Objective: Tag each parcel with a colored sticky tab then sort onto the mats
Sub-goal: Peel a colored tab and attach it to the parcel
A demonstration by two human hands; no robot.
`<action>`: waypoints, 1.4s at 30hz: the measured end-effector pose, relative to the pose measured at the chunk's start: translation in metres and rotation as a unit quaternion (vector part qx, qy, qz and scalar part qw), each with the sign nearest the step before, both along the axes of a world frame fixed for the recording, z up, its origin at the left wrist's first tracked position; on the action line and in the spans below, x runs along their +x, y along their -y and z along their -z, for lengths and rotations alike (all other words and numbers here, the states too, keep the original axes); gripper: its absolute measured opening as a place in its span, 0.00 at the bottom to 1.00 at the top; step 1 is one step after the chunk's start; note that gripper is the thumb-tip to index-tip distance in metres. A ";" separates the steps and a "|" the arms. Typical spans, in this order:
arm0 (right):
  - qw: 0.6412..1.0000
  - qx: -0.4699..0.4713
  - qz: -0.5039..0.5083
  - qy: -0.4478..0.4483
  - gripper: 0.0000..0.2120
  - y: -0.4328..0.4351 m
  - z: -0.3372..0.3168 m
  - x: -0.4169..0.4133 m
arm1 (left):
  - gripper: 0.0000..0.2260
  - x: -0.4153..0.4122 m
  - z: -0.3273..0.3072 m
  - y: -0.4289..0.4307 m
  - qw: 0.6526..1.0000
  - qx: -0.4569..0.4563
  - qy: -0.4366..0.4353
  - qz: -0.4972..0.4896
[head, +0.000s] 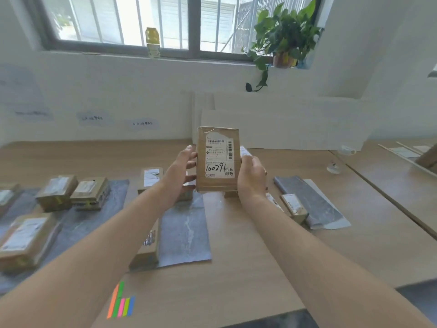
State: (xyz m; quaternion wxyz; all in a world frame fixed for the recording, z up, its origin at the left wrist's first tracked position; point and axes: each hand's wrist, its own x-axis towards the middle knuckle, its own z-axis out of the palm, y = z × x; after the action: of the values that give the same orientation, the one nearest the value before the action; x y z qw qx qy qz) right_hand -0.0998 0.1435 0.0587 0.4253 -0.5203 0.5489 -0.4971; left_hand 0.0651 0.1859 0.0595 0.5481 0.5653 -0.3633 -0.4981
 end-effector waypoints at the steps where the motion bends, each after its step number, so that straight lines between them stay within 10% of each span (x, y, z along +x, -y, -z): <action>1: 1.000 0.007 -0.011 0.004 0.17 -0.006 0.002 0.006 | 0.23 0.005 0.001 -0.008 1.000 -0.001 -0.006 -0.007; 23: 0.973 0.103 -0.207 -0.008 0.14 -0.188 0.099 0.140 | 0.25 0.105 0.068 -0.256 0.975 0.103 -0.002 -0.197; 42: 0.981 0.148 -0.110 -0.061 0.13 -0.319 0.163 0.388 | 0.24 0.375 0.150 -0.363 0.980 0.146 -0.061 -0.121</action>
State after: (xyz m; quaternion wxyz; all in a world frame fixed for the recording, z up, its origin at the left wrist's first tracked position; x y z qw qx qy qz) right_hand 0.2885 0.4626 -0.1044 0.5154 -0.5378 0.5810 -0.3279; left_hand 0.4405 0.5492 -0.0907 0.5368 0.6475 -0.1817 -0.5095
